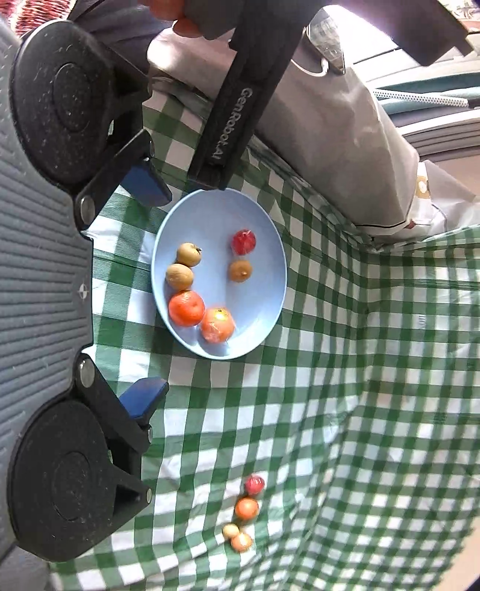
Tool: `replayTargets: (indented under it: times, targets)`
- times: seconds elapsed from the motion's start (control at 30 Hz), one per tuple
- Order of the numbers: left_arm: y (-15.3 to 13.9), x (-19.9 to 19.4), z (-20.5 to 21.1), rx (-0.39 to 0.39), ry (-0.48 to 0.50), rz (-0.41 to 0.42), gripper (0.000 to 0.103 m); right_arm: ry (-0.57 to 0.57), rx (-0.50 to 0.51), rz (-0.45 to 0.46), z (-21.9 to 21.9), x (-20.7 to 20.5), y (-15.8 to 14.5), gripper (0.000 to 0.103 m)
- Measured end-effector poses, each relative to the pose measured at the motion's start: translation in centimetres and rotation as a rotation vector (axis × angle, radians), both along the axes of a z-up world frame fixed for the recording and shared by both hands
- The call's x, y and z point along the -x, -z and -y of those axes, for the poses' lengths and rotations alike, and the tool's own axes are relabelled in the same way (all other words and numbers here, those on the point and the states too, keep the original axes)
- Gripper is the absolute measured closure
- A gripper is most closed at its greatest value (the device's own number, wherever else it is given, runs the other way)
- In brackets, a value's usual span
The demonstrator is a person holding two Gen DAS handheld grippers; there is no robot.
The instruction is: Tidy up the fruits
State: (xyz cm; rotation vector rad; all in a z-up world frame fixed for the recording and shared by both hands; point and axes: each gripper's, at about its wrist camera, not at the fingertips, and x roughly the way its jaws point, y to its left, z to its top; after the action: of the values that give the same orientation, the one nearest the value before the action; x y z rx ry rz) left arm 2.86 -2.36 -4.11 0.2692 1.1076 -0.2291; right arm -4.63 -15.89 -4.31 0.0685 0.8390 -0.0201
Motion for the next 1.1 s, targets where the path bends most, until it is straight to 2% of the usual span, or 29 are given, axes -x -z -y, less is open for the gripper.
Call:
replayTargets:
  times: [0.13, 0.43, 1.1]
  targets:
    - [-0.8, 1.9, -0.2, -0.026, 0.008, 0.042, 0.000, 0.016, 0.028, 0.038, -0.4, 1.7, -1.0, 0.003]
    - [-2.4, 4.4, -0.4, -0.023, 0.010, 0.103, 0.000, 0.059, 0.030, 0.093, -0.4, 3.9, -2.6, 0.001]
    - [-3.4, 5.4, -0.6, -0.019, 0.017, 0.136, 0.000, 0.062, 0.036, 0.123, -1.2, 5.2, -3.6, 0.001]
